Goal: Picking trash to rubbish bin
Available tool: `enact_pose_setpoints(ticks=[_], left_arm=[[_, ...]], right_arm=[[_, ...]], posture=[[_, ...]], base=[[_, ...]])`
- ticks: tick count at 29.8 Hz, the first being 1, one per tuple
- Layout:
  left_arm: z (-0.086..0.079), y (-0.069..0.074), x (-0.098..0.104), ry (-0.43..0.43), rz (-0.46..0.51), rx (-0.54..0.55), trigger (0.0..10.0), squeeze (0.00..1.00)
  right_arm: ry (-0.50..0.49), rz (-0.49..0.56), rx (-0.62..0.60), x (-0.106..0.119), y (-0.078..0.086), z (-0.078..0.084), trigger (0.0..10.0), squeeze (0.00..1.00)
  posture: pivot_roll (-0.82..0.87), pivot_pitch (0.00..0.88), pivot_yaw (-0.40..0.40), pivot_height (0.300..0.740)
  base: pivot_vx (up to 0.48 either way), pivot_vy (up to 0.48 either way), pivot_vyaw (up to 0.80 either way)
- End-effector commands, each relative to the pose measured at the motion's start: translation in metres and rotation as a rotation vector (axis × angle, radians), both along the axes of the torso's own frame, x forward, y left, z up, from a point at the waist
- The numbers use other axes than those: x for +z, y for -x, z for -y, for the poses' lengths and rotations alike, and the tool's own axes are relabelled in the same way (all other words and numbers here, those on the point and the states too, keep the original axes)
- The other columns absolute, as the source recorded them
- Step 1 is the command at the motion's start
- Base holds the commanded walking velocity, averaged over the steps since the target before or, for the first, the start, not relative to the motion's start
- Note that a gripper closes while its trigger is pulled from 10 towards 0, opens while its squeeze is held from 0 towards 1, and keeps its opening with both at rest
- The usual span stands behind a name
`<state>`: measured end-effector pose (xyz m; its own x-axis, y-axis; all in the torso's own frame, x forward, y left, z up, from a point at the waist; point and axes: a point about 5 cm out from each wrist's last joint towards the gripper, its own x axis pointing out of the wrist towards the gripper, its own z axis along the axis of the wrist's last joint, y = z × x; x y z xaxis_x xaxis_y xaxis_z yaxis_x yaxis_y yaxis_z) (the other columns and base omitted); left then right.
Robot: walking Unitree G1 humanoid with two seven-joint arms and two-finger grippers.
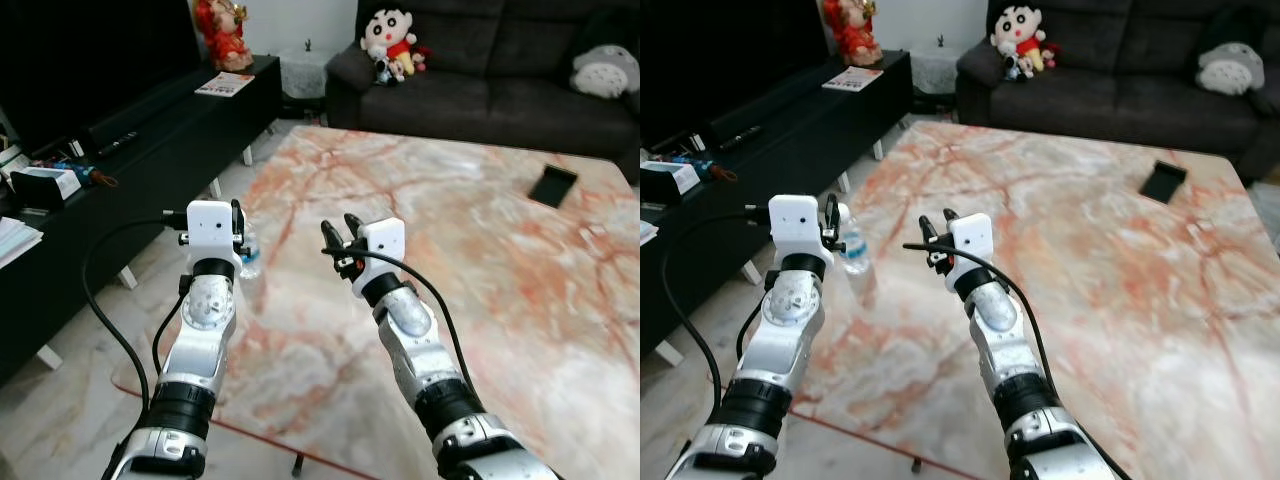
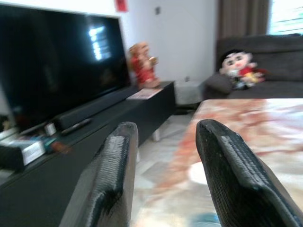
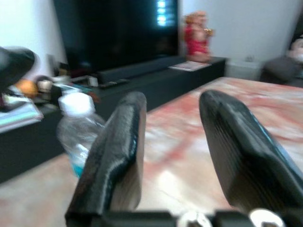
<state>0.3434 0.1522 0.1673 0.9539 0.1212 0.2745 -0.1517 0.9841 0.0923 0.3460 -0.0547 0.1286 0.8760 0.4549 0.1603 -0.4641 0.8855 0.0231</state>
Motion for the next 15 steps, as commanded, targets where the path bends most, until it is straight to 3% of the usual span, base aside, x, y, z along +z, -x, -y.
enact_pose_setpoints(ticks=[1,8,15], left_arm=[[-0.0009,-0.0005,0.0045,0.006,0.018,0.005,10.0,0.0],[0.0011,0.0,0.0048,0.002,0.022,-0.011,10.0,0.0],[0.0052,0.002,0.0066,0.003,0.042,-0.036,10.0,0.0]], right_arm=[[-0.001,0.024,0.015,0.007,-0.0012,-0.0033,10.0,0.0],[-0.003,0.02,0.016,0.0062,-0.001,-0.0029,10.0,0.0],[-0.007,0.017,0.016,0.0058,-0.0008,-0.0027,10.0,0.0]], posture=[[0.05,0.003,0.018,0.74],[0.05,0.003,0.017,0.74],[0.05,0.005,0.015,0.74]], base=[[0.439,0.0,0.0],[0.416,0.0,0.0],[0.0,0.0,0.0]])
